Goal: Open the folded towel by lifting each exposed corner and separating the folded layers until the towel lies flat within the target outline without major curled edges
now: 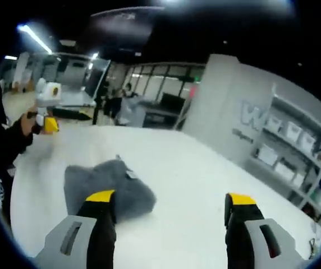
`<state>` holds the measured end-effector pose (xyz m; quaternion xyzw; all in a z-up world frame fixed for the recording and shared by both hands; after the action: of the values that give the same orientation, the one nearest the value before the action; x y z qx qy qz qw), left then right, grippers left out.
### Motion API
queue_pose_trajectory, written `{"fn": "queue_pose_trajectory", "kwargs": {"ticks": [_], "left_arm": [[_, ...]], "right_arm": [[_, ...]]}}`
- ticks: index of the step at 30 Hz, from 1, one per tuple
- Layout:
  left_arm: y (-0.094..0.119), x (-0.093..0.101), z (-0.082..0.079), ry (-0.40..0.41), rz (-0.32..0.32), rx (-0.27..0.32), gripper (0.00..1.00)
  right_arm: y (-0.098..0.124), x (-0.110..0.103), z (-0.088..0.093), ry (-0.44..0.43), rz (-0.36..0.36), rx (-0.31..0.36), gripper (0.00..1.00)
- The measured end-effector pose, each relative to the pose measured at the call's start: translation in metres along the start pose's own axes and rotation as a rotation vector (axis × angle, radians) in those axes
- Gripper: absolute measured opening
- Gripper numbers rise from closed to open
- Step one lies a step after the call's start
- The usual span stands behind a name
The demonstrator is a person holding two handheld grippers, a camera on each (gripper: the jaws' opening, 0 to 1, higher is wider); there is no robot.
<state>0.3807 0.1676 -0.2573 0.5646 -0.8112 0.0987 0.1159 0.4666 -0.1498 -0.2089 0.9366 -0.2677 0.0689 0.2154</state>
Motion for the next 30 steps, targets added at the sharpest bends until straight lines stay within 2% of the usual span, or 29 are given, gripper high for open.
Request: {"fn": "queue_pose_trajectory", "kwargs": {"ticks": [5, 8, 11, 13, 16, 18, 19, 20, 24, 27, 28, 30], "left_arm": [[0.008, -0.004, 0.004, 0.149, -0.052, 0.042, 1.00], [0.014, 0.000, 0.010, 0.220, -0.082, 0.052, 1.00], [0.020, 0.008, 0.006, 0.326, -0.081, 0.115, 1.00], [0.023, 0.014, 0.008, 0.310, -0.085, 0.116, 1.00], [0.027, 0.011, 0.014, 0.311, -0.168, 0.147, 1.00], [0.027, 0.015, 0.019, 0.359, -0.165, 0.138, 1.00], [0.027, 0.019, 0.022, 0.391, -0.152, 0.131, 1.00], [0.027, 0.022, 0.023, 0.391, -0.145, 0.126, 1.00], [0.031, 0.030, 0.030, 0.384, -0.153, 0.119, 1.00], [0.033, 0.037, 0.038, 0.410, -0.136, 0.088, 1.00], [0.033, 0.040, 0.042, 0.423, -0.129, 0.074, 1.00], [0.034, 0.049, 0.054, 0.452, -0.101, 0.014, 1.00]], "right_arm": [[0.012, 0.001, -0.025, 0.061, -0.053, -0.006, 0.80], [0.016, 0.003, -0.045, 0.067, -0.069, 0.061, 0.79], [0.017, 0.004, -0.055, 0.069, -0.072, 0.089, 0.79], [0.015, 0.005, -0.058, 0.075, -0.073, 0.089, 0.79], [0.014, 0.008, -0.061, 0.089, -0.092, 0.081, 0.81], [0.012, 0.016, -0.060, 0.083, -0.124, 0.086, 0.84], [0.011, 0.019, -0.056, 0.065, -0.153, 0.073, 0.84], [0.011, 0.026, -0.052, 0.032, -0.180, 0.068, 0.83], [0.018, 0.043, -0.055, -0.008, -0.151, 0.106, 0.74], [0.019, 0.045, -0.064, -0.006, -0.146, 0.116, 0.75], [0.017, 0.044, -0.067, 0.006, -0.149, 0.105, 0.75], [0.012, 0.042, -0.070, 0.047, -0.178, 0.041, 0.76]]}}
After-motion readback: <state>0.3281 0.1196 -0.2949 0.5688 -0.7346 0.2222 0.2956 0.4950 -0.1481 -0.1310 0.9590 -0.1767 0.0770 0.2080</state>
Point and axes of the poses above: the point that each gripper's makers call its tool centre point, and the gripper's own axes: y roughly backward along the fingers, x roughly to its right, z roughly out of its underside, the point moved 6 cm from there along y, roughly backward along the fingers, and after that the axes turned 14 degrees about -z, right-handed, at the moved point
